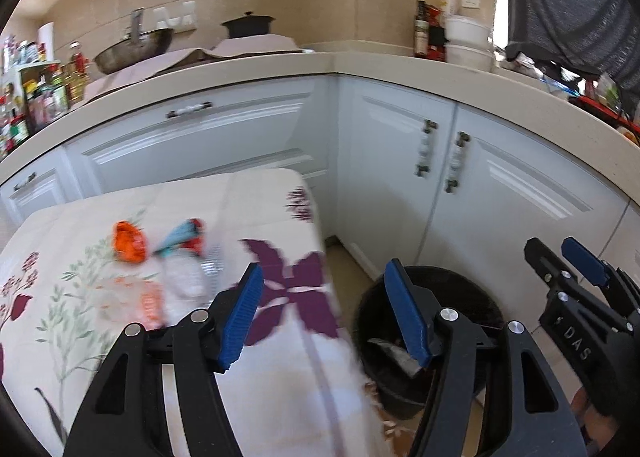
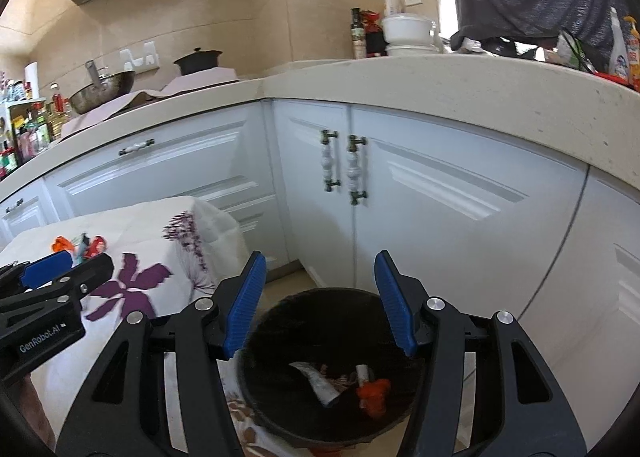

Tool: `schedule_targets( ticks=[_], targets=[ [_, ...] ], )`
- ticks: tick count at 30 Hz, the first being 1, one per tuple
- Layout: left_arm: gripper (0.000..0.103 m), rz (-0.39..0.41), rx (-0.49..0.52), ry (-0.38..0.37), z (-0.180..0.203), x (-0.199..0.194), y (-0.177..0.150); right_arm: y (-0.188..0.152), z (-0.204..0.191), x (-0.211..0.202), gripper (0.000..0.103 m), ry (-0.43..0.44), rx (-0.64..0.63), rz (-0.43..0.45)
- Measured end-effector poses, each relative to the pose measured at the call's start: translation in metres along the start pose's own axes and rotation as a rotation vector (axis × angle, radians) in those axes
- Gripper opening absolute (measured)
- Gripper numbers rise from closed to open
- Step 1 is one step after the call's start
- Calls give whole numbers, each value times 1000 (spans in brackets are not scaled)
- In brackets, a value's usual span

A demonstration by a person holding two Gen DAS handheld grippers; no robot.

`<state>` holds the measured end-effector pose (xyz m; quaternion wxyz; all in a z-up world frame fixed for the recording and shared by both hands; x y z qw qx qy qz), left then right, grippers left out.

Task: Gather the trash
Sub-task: 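Move both open tools back over the table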

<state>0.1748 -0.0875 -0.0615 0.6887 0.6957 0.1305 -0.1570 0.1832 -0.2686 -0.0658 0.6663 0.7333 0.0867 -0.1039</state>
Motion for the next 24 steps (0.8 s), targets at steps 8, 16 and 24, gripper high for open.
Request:
schedule_targets(
  ticks=[8,16,24],
  targets=[
    [62,5,-55,104,-72,-21,-1,4,-61,-4,55,99,-29,-2],
    [63,0,-102,230,-149,-41,-11,6,-129,-9,55,208,-73,-11],
    [64,-13,-157,326,-209,-49,-19,0,-191,-9,55,299,-120,-39]
  ],
)
Point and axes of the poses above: each gripper's, at about its wrist camera, not at the fingertips, and x roughly the way its jaws point, z to its right, y to its top, the point moved 7 cm from there along x, roughly the way its jaws point, and after that the axes turned 12 degrees about z, right-handed, at the moved point
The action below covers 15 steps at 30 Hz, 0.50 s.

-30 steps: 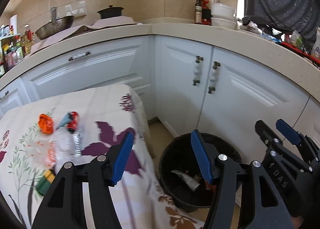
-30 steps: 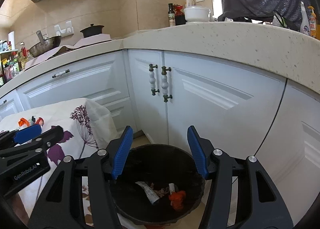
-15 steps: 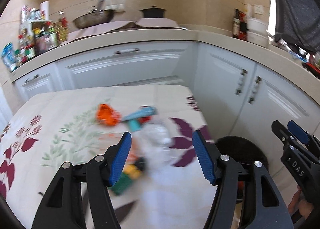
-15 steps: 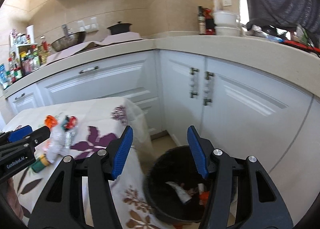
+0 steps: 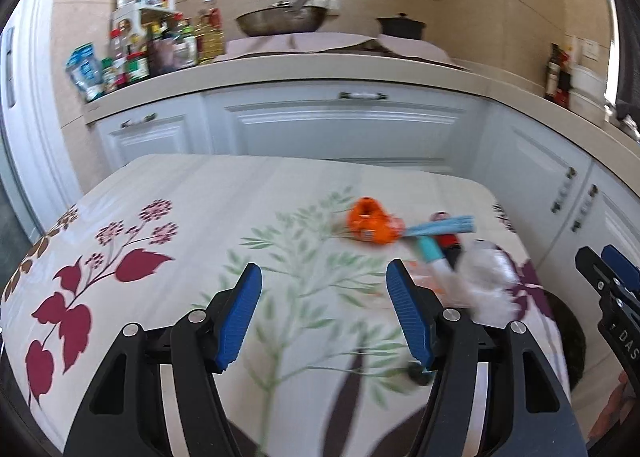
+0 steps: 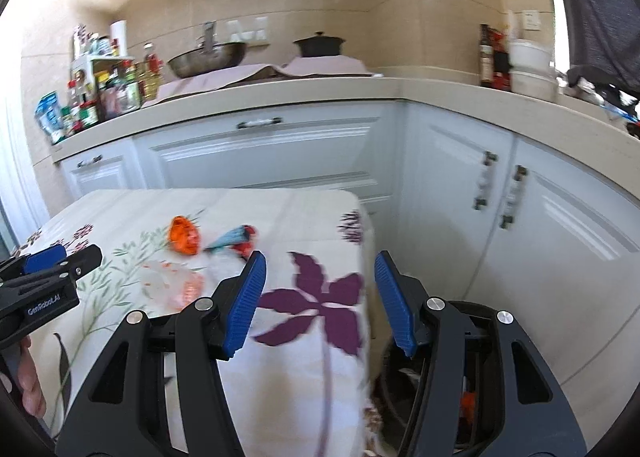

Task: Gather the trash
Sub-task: 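Move both open tools back over the table, then grasp the clear plastic bag with the right tool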

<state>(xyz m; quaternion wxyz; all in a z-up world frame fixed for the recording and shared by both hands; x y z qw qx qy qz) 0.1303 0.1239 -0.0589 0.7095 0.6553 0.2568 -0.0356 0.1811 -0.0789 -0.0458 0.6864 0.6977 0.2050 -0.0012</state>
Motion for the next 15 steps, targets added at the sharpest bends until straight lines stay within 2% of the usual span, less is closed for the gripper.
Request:
schedule_targets(
  ticks=[6,15],
  targets=[
    [64,-15,-28,49,-36,10,-4,-5,-31,15,55,41,-30,-35],
    [64,-53,-67,81,-67,24,-15,-17,-49,46,55,48,-24,-132]
  ],
)
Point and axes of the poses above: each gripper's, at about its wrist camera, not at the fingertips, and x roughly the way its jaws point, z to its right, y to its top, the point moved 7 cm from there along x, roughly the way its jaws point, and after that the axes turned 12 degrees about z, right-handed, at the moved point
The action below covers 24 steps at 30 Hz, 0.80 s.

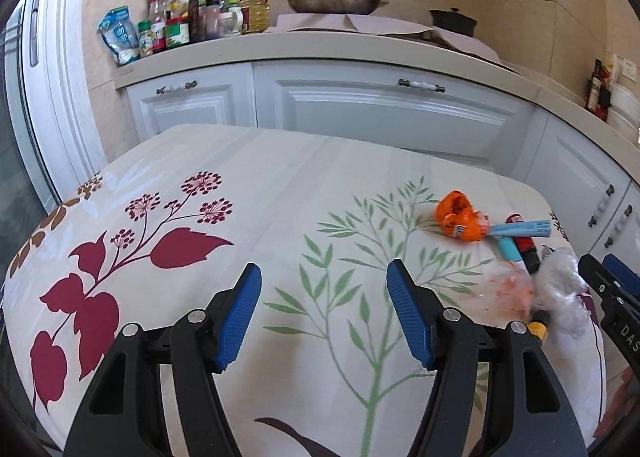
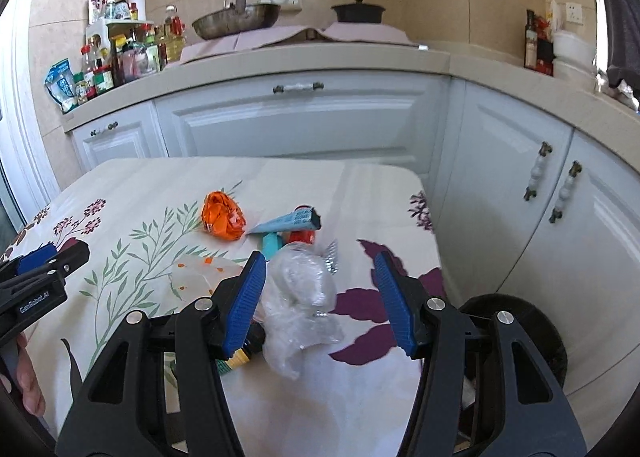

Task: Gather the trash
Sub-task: 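Grasp the clear plastic bag with the right tool, then lift the clear bag with the right tool while the left tool grasps the green spray can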

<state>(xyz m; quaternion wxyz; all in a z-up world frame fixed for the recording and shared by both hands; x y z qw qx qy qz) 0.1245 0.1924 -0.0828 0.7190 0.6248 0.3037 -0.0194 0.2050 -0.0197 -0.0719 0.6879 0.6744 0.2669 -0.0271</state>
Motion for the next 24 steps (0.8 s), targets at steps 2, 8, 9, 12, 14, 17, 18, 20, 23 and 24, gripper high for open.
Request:
schedule_targets(
  ticks=[2,8,9,12,14,17,18,20,23,24],
  targets=[
    [64,-7,-5,-2,-2,3,-1,-2,-2,6,55,-2,-3,-17],
    [65,-24,1,-24,2,7,-6,-9,-1,16,55,-9,-1,-66],
    [65,-27,1,-29,3,7,-7,-10,-1,17,55,-10,-1,-73],
    [65,-33,2,-37,7,7,-9,-14,-2,20,45,7,4,-98],
    [66,-34,5,-41,10,6,-9,-15,-3,21,35,28,15,-107],
    [67,-36,8,-49,14,5,-9,-16,-6,19,32,40,7,-109],
    [68,-36,11,-53,16,4,-10,-16,-7,18,31,44,8,-108],
    [68,-35,17,-60,20,2,-10,-16,-6,13,31,51,19,-96],
    [68,-35,24,-74,27,-2,-11,-11,-4,2,31,58,27,-69],
    [68,-35,28,-81,31,-3,-11,-8,-2,-3,31,57,30,-57]
  ],
)
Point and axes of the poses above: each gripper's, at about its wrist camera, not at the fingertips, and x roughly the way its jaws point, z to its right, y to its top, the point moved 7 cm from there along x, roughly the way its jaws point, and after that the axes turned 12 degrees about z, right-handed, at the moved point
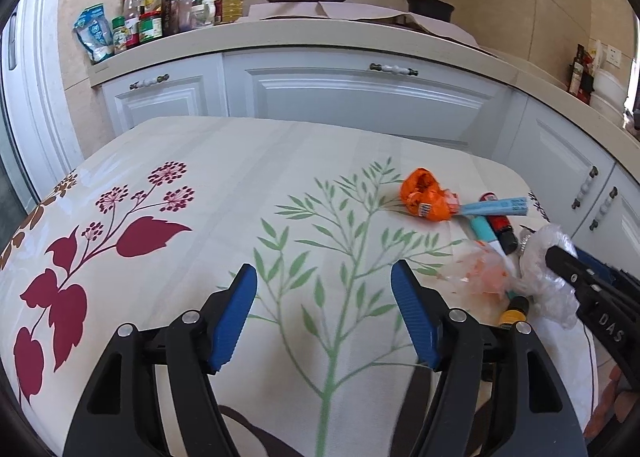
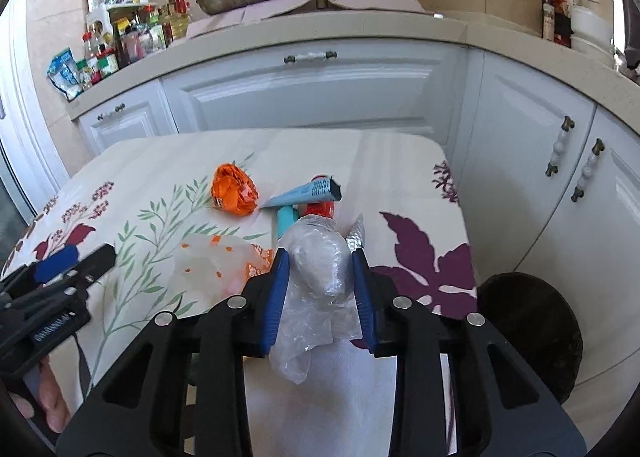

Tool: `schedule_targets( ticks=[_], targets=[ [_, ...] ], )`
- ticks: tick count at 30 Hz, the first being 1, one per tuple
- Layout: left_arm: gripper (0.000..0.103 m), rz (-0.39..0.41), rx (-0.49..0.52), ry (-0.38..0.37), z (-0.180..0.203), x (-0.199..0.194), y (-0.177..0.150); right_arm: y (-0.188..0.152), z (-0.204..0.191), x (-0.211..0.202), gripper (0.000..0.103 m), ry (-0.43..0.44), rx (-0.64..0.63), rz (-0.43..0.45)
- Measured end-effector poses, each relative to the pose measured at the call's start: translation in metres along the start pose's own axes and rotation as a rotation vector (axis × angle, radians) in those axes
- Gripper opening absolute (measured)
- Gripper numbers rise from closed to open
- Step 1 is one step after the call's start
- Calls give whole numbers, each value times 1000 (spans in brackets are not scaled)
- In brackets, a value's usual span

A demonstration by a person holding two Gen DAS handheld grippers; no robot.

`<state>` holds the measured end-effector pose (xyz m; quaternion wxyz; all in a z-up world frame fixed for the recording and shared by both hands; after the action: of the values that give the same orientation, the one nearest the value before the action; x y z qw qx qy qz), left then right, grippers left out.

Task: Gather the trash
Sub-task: 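Lift the clear bag with the right tool while the left tool grasps the green spray can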

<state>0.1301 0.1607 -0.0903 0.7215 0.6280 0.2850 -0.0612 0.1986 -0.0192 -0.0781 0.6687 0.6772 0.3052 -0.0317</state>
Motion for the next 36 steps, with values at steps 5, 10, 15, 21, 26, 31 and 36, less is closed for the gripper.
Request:
schedule_targets(
  ticks=[5,10,15,21,26,31,36],
  targets=[
    [68,0,23,-40,22,-6,-3,9,12,-19,31,-15,12,43],
    [68,2,61,-81,46,-12,-8,7,30,-34,31,-48,22,61],
    [68,-13,98,-111,69,-16,-18,-1,52,-46,31,-81,48,68],
    [68,-37,148,-134,91,-16,-28,-10,75,-56,31,-112,74,69],
    [68,-63,168,-150,102,-13,-32,-14,84,-60,31,-120,88,71],
    [66,-88,200,-166,110,-10,-36,-17,90,-61,31,-125,100,70],
    [55,-124,208,-184,114,-7,-43,-18,92,-61,31,-124,102,69]
  ],
)
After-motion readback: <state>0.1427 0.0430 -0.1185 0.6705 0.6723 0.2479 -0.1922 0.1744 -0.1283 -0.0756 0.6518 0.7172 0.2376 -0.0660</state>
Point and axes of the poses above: each gripper's, at about its wrist camera, not at the fingertips, and x roughly the way its jaws point, z to its right, y to its top, the point moved 7 cm from there along x, roughly the way its jaws point, and after that the axes turned 12 degrees about z, right-handed, at the moved point
